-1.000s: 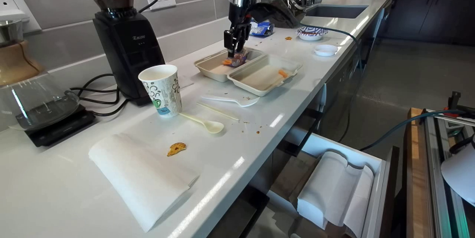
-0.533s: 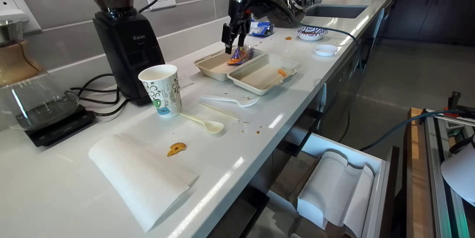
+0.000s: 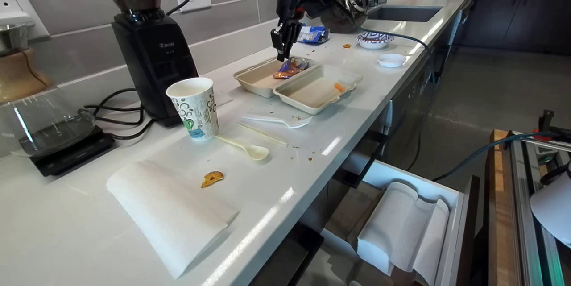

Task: Put one orange object in the plastic

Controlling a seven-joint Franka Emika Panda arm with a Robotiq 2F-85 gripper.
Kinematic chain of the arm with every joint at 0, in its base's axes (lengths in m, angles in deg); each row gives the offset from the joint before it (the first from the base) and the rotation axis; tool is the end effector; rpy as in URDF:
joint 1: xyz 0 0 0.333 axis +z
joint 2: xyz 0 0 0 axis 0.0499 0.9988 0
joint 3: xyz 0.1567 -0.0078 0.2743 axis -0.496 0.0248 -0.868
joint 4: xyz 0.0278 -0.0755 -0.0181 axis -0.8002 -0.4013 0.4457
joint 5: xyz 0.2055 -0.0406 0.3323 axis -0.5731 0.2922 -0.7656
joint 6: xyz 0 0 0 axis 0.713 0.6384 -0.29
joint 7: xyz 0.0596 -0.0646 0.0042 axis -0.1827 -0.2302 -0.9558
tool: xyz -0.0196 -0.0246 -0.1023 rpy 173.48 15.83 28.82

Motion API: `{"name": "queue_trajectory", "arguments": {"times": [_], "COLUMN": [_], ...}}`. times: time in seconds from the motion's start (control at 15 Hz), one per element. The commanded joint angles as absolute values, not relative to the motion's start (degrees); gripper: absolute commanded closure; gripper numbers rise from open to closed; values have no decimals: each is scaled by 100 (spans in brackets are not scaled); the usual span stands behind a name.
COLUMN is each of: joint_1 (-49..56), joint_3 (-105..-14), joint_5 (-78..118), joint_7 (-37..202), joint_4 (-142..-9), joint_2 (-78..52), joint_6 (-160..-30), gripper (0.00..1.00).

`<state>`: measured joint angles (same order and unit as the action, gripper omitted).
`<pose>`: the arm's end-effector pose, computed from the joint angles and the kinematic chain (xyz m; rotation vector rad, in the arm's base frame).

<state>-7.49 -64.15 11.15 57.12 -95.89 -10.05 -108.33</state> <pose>0.6256 -0.1127 0.3231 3.1032 0.1536 0.4322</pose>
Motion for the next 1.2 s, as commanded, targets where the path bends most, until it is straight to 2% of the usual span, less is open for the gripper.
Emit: {"name": "queue_trajectory", "arguments": {"times": [0.0, 0.2, 0.27, 0.4, 0.93, 1.0, 1.13], "joint_1": [-783, -737, -731, -730, -689, -684, -682], "joint_3": [-6391, -6287, -6251, -6184, -5908, -5883, -5827], "joint_5": [1109, 1215, 1237, 1251, 1360, 1378, 1396], "joint_7": [5684, 5757, 5762, 5757, 5931, 5933, 5936], "joint_4": [-10008, -10346, -10481, -10720, -11528, -11627, -11808], "joint_2": [-1433, -1714, -1810, -1999, -2763, -2866, -3059], "joint_6": [-10737, -10785, -10819, -10854, -10721, -10722, -10708], "gripper": [100, 100, 74, 67, 5, 1, 0]}}
